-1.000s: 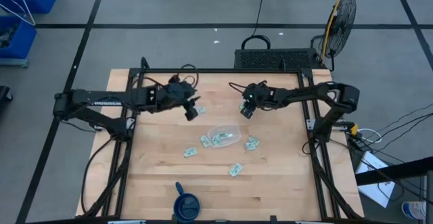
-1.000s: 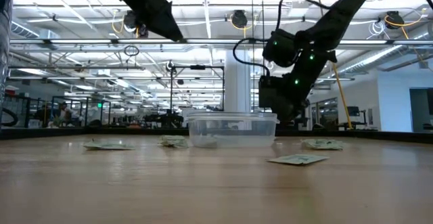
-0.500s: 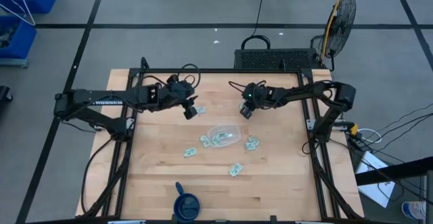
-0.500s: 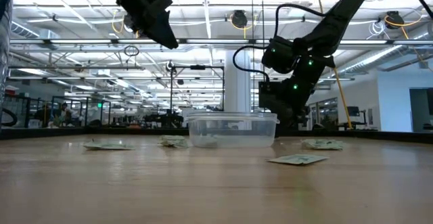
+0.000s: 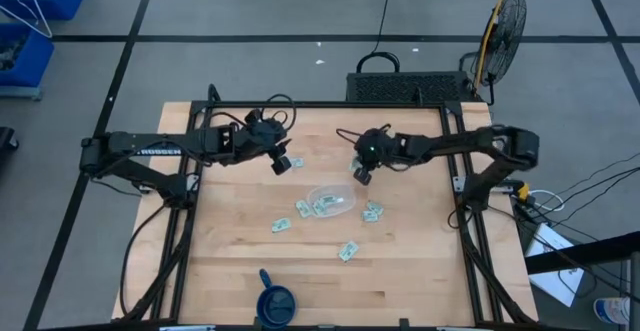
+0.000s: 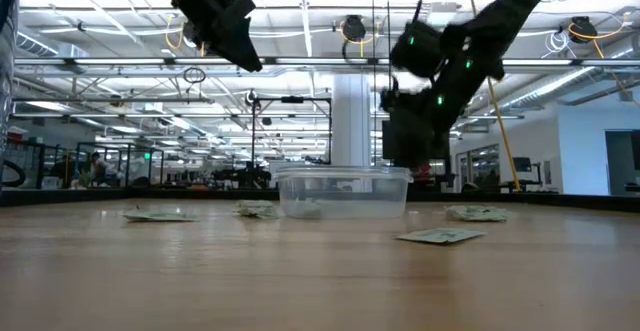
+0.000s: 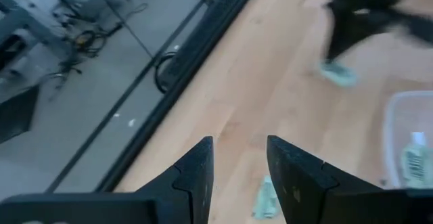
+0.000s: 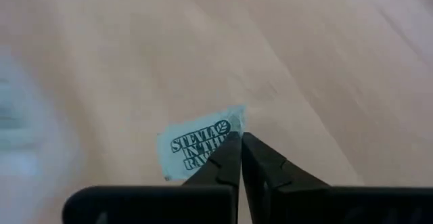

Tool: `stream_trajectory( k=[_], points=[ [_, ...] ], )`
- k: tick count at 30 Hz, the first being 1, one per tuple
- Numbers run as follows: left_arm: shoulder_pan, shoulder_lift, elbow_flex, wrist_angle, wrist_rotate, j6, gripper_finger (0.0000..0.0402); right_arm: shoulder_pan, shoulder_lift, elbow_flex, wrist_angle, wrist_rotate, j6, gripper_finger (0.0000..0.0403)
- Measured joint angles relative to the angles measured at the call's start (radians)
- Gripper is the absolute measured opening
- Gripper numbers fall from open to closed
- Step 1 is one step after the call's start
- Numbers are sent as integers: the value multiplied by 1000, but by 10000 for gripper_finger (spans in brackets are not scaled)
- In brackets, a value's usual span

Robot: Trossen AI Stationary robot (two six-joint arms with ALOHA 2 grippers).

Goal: Pick and place Stevia / Truvia into bins
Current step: Put the stevia packet into the transparent container

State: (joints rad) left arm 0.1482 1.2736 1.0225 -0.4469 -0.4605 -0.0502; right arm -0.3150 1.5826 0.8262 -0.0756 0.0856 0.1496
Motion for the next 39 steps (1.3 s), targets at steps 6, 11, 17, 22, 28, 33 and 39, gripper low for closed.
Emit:
stream_trajectory(
  k=[6, 11, 17, 22, 28, 33, 39],
  points=[
    [1, 0, 0, -35, -20, 37, 145, 131, -78, 2, 134, -50, -51, 1],
    [1, 0, 0, -48, -20, 23, 145, 217, -70, 1, 144, -136, -91, 1],
    [1, 0, 0, -48, -20, 21, 145, 246, -47, 2, 98, -125, -101, 0],
    [1, 0, 0, -47, -20, 3, 145, 245, -39, 3, 101, -60, -120, 19],
    [1, 0, 0, -82, -16, -16, 145, 243, -39, 3, 83, -61, -136, 68],
    [10, 15, -6, -175, -11, -149, 145, 245, -39, 3, 91, -60, -139, 92],
    [41, 71, -156, -37, 78, -258, 145, 245, -39, 3, 109, -60, -136, 93]
  ],
)
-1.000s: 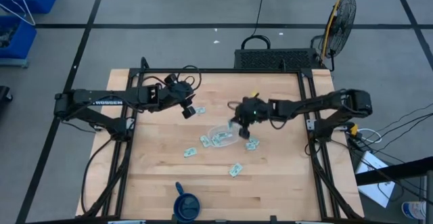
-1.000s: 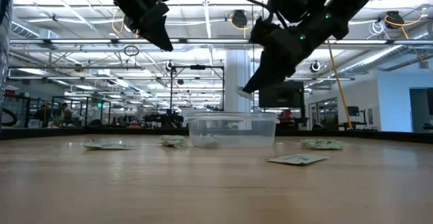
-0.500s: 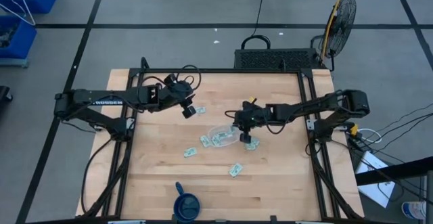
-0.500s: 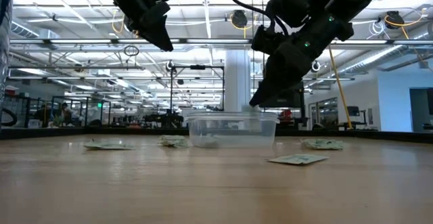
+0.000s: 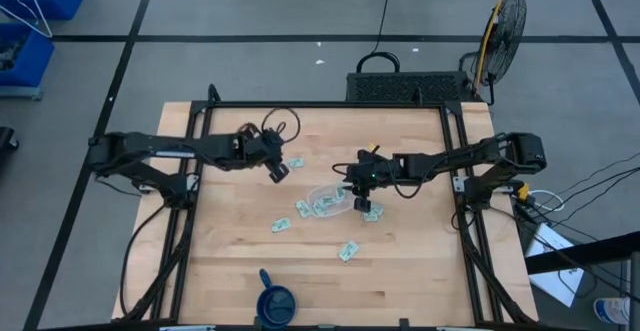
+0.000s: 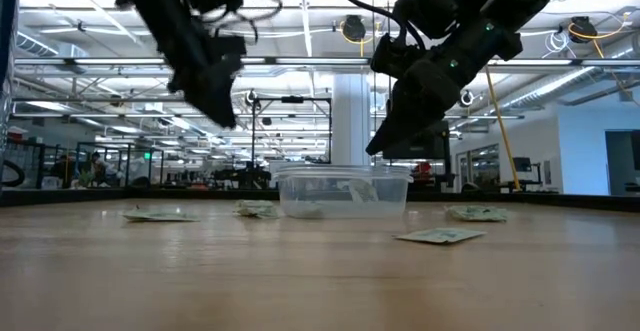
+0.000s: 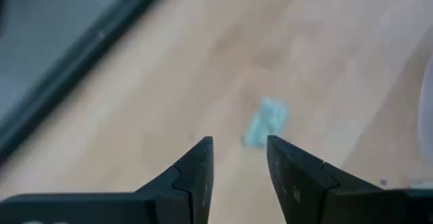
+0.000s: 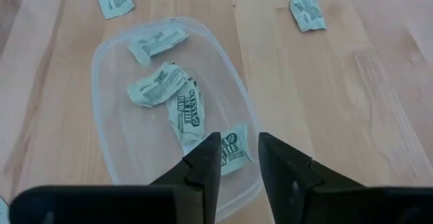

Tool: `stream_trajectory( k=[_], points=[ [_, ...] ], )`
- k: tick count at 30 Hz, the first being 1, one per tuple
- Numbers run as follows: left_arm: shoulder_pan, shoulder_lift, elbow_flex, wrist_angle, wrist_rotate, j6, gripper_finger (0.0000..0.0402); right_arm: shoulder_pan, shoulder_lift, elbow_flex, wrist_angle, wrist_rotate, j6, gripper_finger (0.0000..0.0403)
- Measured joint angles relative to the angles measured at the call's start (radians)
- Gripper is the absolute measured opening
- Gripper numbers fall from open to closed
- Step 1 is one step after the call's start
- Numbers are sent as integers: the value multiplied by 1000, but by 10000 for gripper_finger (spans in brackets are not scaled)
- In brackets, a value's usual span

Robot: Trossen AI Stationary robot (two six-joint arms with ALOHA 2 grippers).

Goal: Pick and place Stevia / Truvia into bins
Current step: Put the stevia packet into the transparent container

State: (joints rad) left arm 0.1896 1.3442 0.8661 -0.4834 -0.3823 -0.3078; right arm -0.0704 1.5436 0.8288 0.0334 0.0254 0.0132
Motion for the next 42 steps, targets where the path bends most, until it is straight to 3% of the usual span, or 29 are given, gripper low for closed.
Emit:
stream_trajectory(
  k=[7, 14, 19, 27, 30, 37, 42],
  points=[
    [64, 115, -163, 376, 170, 126, 145, -2, 0, 0, 12, 0, -2, 90],
    [105, 294, -173, 488, 190, 220, 145, -2, 0, 0, 78, 3, -58, 90],
    [116, 375, -166, 540, 187, 191, 132, -2, 0, 0, 98, 3, -80, 90],
    [117, 326, -174, 547, 235, 192, 10, -24, 0, 0, 129, 3, -86, 89],
    [106, 280, -173, 556, 246, 158, 10, -36, 0, 0, 128, 4, -86, 90],
    [-16, 184, -171, 632, 446, 41, 3, -70, 0, 0, 128, 7, -74, 89],
    [-172, 204, -109, 647, 425, 31, 3, -94, 0, 0, 127, 6, -85, 90]
  ],
)
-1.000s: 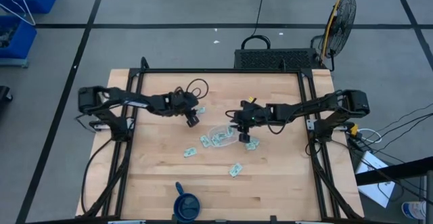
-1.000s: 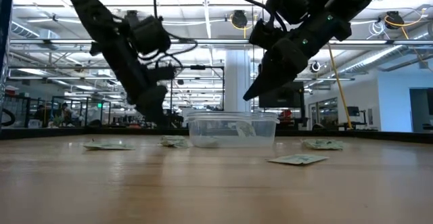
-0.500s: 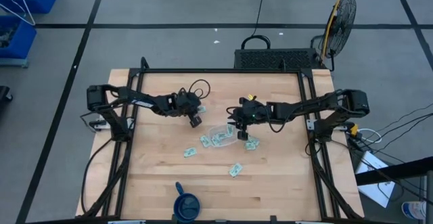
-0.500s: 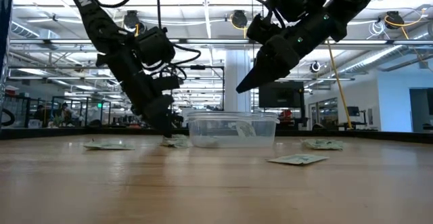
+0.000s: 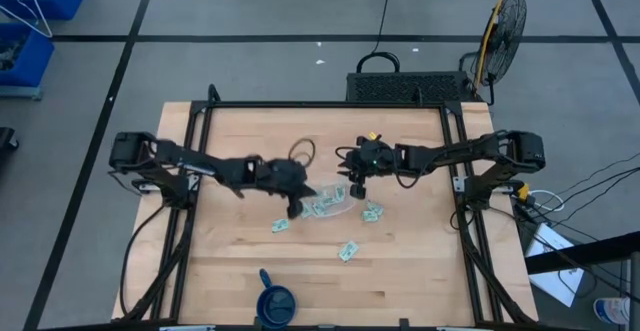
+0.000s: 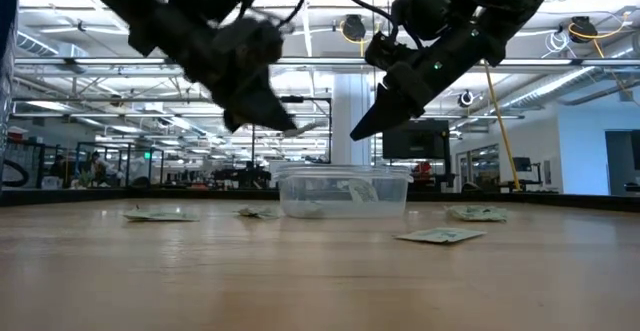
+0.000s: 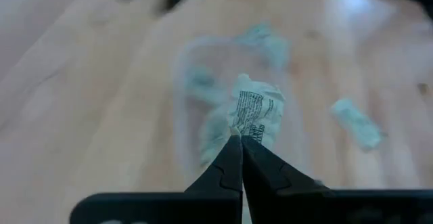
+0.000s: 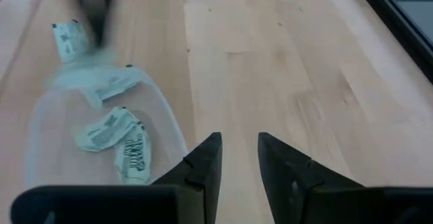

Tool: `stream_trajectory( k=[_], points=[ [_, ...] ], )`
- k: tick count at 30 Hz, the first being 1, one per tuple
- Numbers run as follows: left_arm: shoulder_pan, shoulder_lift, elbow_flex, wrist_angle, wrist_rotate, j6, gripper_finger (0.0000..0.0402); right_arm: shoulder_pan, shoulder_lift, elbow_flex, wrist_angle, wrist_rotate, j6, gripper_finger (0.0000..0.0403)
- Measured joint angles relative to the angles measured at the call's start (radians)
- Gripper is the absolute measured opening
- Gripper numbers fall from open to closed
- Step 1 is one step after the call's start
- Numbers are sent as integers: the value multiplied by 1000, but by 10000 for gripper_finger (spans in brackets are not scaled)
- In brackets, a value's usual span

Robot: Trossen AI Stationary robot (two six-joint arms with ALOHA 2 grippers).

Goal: Pick and place Stevia / Truvia into bins
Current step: Put the stevia packet into the transparent container

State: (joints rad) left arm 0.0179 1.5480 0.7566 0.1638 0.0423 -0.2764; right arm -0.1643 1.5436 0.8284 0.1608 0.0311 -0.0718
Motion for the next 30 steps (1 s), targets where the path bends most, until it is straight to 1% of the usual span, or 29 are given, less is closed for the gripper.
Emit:
stream_trajectory(
  k=[4, 6, 9, 12, 15, 16, 21, 24, 27, 30],
  points=[
    [-78, 60, 84, -16, -87, -13, 3, -17, 0, 0, 11, -1, -13, 90],
    [-91, 99, 128, -14, -93, -18, 2, -27, 0, 0, 21, -1, -37, 91],
    [-88, 177, 188, -29, -97, -43, 3, -45, 0, 0, 40, -1, -53, 91],
    [-72, 257, 237, -85, -100, -102, 3, -61, -1, 0, 49, -2, -75, 91],
    [-56, 312, 262, -134, -100, -144, 2, -75, -22, 0, 37, -2, -103, 90],
    [-52, 325, 268, -127, -98, -154, 3, -79, -30, 0, 42, -2, -107, 90],
    [-47, 324, 271, -116, -95, -182, 22, -84, -111, 0, -6, -6, -109, 89],
    [-52, 322, 270, -134, -65, -178, 33, -84, -173, 0, -52, -6, -89, 89],
    [-52, 322, 270, -159, -38, -174, 45, -76, -226, 0, -103, -18, -23, 89],
    [-53, 320, 270, -200, -40, -156, 60, -54, -262, 0, -166, -88, 72, 89]
  ],
)
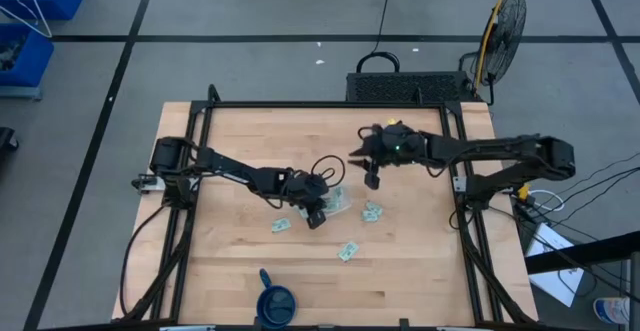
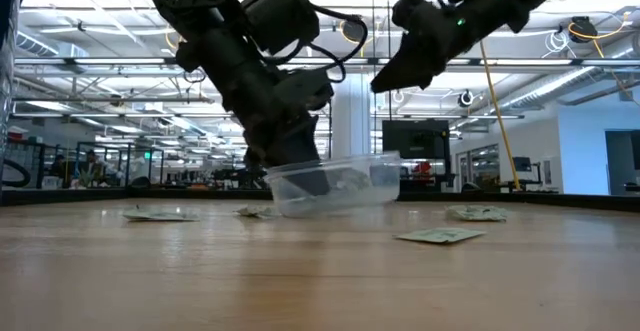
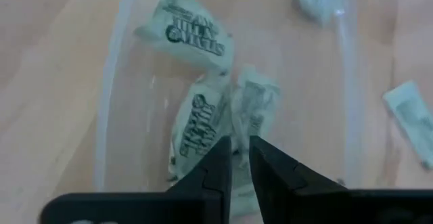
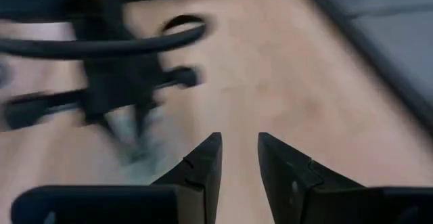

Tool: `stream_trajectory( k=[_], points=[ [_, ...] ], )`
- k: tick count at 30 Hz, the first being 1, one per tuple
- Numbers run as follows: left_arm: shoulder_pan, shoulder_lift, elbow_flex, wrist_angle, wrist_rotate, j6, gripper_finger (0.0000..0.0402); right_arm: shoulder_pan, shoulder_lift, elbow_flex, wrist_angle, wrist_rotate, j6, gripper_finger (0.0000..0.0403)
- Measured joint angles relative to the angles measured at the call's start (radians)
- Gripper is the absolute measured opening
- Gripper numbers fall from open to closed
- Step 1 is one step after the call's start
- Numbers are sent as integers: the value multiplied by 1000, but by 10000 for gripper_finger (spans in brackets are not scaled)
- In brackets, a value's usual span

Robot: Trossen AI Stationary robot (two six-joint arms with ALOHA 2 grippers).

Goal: Pick and place Stevia / Truvia into bins
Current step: Put the stevia packet into the transparent container

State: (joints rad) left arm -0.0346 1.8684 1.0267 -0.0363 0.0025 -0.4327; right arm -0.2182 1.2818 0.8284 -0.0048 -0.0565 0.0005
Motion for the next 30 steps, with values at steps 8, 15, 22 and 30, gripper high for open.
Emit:
stream_trajectory(
  k=[8, 15, 22, 30],
  points=[
    [46, -199, -1, -81, 101, 138, 56, 209, 29, -1, -273, 133, 143, 89],
    [117, -470, -1, -205, 51, 287, 41, 316, 34, -46, -420, 226, 398, 89],
    [183, -667, 0, -304, -21, 385, 53, 338, 101, -183, -283, 155, 528, 89],
    [235, -741, 0, -338, -36, 434, 98, 337, 124, -201, -281, 157, 513, 89]
  ],
)
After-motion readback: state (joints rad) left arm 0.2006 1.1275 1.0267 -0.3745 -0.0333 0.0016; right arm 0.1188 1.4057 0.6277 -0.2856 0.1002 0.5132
